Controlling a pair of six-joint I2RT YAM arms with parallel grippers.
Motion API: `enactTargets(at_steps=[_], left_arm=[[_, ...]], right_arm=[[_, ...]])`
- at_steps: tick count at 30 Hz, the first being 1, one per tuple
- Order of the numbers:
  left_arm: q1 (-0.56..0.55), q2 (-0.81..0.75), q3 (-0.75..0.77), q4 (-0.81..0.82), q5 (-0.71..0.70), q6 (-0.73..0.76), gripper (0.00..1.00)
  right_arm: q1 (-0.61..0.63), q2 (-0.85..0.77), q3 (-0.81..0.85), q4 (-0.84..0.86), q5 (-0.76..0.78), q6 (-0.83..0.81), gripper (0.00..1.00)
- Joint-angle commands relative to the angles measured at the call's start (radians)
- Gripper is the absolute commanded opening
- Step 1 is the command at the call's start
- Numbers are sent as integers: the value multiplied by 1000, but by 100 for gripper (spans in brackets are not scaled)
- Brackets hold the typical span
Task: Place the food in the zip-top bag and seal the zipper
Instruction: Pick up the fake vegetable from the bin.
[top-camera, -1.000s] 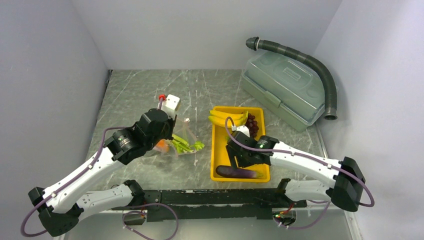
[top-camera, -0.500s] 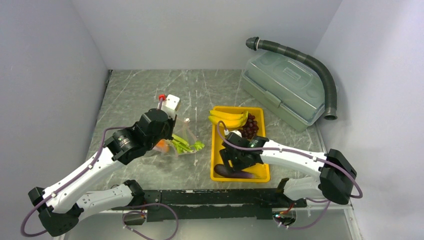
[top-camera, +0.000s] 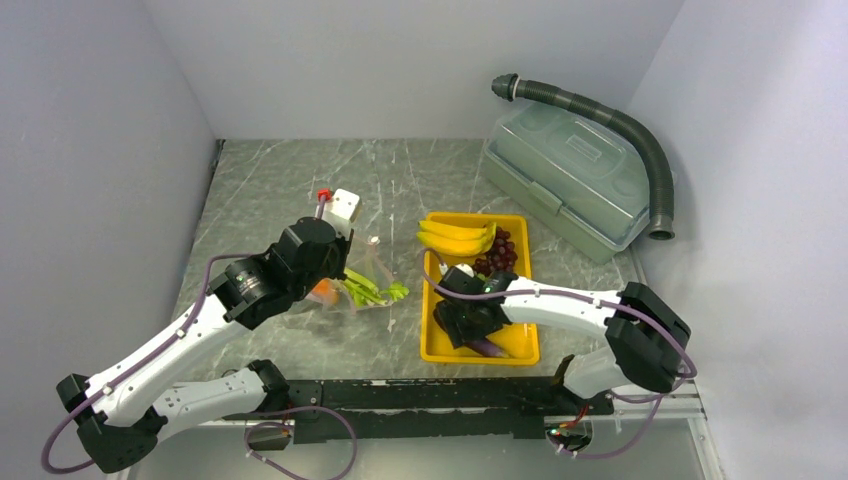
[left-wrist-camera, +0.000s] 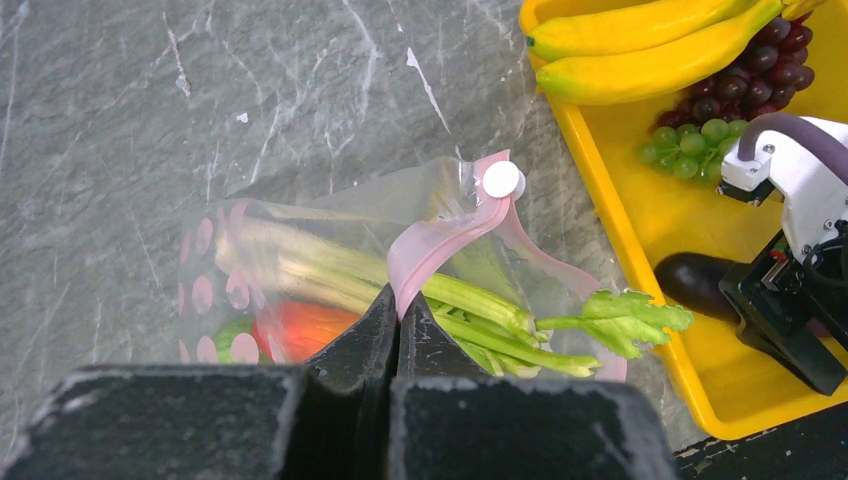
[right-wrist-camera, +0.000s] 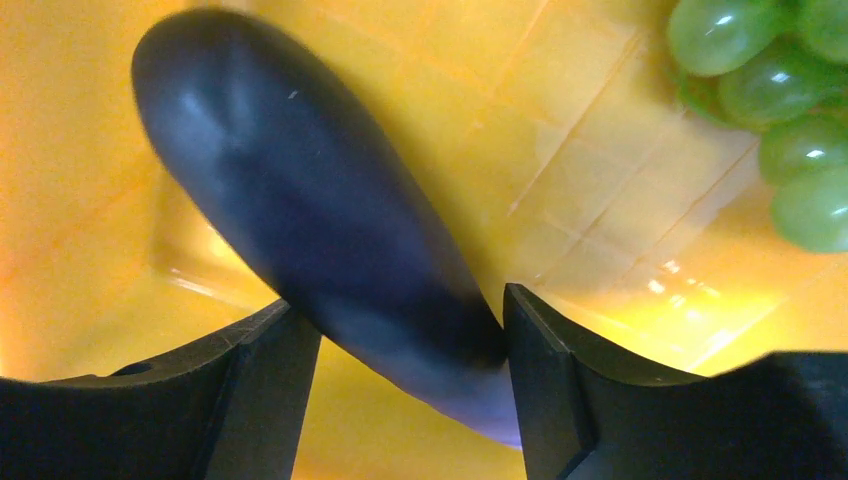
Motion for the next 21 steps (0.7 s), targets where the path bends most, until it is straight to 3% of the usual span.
enactTargets(at_steps=[1, 7, 12, 21], left_arm=[[2, -20, 2, 47, -17, 20, 0], [2, -21, 1, 49, -19, 18, 0], [2, -18, 0, 48, -18, 19, 0], [2, -18, 3, 48, -18, 19, 0]], right_arm=[[-4, 5, 25, 28, 48, 1, 61], [-5, -2, 71, 14, 133, 12, 36], [-5, -55, 112, -15, 187, 9, 21], [-4, -163, 204, -59, 190, -43, 15]])
